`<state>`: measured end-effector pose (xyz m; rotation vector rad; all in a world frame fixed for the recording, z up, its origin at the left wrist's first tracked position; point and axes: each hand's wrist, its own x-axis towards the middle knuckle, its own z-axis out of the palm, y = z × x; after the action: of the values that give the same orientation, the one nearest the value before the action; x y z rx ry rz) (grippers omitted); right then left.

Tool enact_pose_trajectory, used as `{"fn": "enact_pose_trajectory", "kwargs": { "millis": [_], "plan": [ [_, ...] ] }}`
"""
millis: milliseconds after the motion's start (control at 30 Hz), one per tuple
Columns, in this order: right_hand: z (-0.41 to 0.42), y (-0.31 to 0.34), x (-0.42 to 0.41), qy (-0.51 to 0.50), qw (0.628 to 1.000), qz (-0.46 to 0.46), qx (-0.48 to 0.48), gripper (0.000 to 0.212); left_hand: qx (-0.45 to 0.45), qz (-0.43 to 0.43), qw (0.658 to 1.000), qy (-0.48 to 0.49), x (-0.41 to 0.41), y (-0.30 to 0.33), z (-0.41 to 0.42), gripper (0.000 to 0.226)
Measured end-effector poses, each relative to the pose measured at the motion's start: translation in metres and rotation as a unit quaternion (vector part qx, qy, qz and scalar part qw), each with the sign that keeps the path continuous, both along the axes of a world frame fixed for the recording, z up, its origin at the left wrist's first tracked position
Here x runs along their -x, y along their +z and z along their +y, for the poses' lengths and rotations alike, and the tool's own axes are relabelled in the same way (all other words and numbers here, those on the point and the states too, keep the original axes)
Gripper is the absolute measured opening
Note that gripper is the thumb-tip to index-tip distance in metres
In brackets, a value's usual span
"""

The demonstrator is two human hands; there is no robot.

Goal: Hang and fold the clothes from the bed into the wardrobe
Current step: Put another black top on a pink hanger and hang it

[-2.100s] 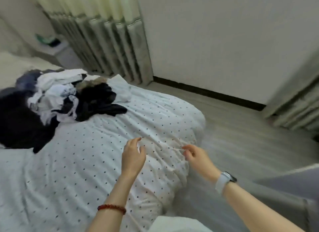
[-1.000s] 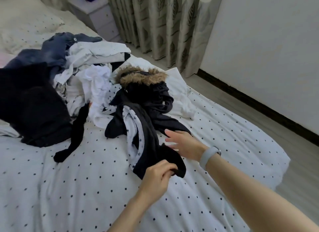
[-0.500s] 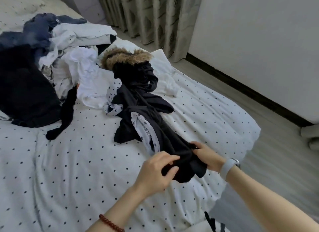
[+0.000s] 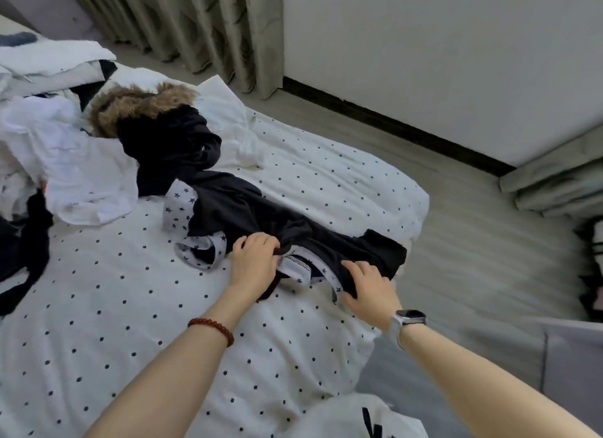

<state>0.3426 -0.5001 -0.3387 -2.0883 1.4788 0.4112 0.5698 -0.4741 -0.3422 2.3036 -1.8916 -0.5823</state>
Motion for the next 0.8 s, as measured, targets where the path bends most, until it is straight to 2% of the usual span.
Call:
{"fn": "enact_pose_trajectory", "kwargs": {
  "millis": [67, 133, 233, 300, 433, 567, 700, 800],
  "plan": [
    [0.012, -0.02, -0.005, 0.001, 0.996, 0.04, -0.079, 0.087, 0.009, 0.091, 0.995, 0.045, 0.003, 0.006, 0.004, 0.017],
    [0.014, -0.035, -0.009, -0.009, 0.995, 0.063, -0.077, 0.089, -0.023, 0.199, 0.976, 0.089, 0.006, 0.011, 0.014, 0.012],
    [0.007, -0.046, -0.012, -0.046, 0.998, 0.034, -0.026, 0.056, -0.03, 0.248, 0.96, 0.125, 0.012, 0.014, 0.037, 0.007],
    [-0.001, -0.041, -0.007, -0.13, 0.989, -0.047, -0.045, 0.037, -0.023, 0.244, 0.959, 0.142, 0.019, 0.018, 0.046, 0.008],
    [-0.006, -0.017, 0.048, -0.223, 0.957, -0.169, -0.071, 0.026, -0.021, 0.234, 0.959, 0.158, 0.055, 0.036, 0.039, 0.014],
    [-0.005, 0.024, 0.144, -0.294, 0.926, -0.235, -0.013, 0.017, -0.017, 0.255, 0.962, 0.099, 0.132, 0.067, 0.008, 0.021],
    [0.019, 0.077, 0.271, -0.389, 0.885, -0.246, 0.077, 0.012, -0.04, 0.267, 0.963, -0.027, 0.256, 0.1, -0.019, 0.027],
    [0.045, 0.107, 0.359, -0.453, 0.848, -0.236, 0.14, 0.012, -0.047, 0.158, 0.976, -0.14, 0.343, 0.118, -0.028, 0.049]
  ]
}}
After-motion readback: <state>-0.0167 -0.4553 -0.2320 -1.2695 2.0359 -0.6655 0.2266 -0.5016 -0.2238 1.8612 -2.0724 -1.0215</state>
